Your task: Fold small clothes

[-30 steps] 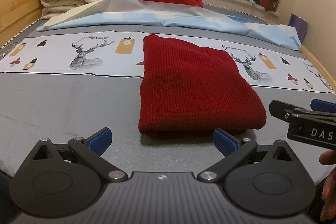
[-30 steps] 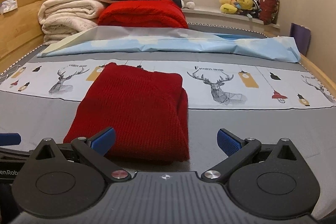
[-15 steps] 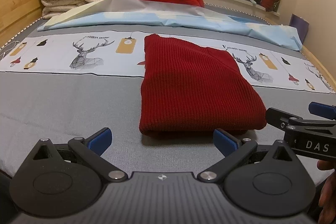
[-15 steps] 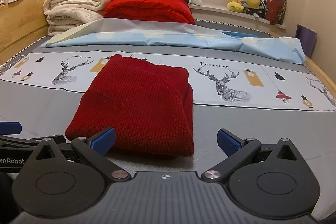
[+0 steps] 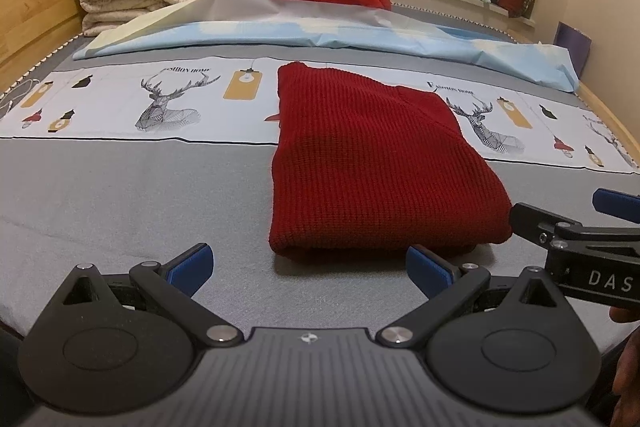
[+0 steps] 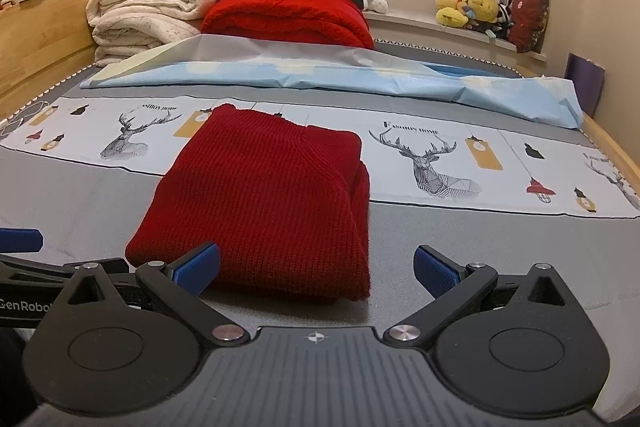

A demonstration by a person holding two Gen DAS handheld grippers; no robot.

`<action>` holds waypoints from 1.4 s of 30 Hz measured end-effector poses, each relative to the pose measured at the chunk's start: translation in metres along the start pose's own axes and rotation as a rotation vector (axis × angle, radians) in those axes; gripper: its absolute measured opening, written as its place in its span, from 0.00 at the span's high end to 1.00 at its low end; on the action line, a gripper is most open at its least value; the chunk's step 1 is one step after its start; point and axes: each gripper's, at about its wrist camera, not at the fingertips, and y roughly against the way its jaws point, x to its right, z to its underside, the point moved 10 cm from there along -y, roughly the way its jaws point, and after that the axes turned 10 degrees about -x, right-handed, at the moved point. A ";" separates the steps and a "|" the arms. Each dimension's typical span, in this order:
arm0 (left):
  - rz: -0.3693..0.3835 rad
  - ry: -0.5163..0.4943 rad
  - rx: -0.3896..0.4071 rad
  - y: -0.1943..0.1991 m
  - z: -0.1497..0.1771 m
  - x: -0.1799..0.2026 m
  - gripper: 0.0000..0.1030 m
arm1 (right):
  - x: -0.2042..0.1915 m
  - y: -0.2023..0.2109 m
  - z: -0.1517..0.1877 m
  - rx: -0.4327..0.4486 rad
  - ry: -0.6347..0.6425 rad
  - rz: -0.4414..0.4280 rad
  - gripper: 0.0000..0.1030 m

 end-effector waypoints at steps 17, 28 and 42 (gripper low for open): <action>0.010 0.001 -0.015 -0.003 0.001 -0.003 0.00 | -0.002 -0.001 0.002 -0.006 0.006 0.000 0.01; 0.010 -0.001 -0.013 -0.004 0.002 -0.002 0.00 | -0.003 -0.002 0.003 -0.008 0.006 0.003 0.01; 0.014 -0.006 -0.011 -0.006 0.003 -0.001 0.00 | -0.003 -0.002 0.003 -0.007 0.006 0.003 0.01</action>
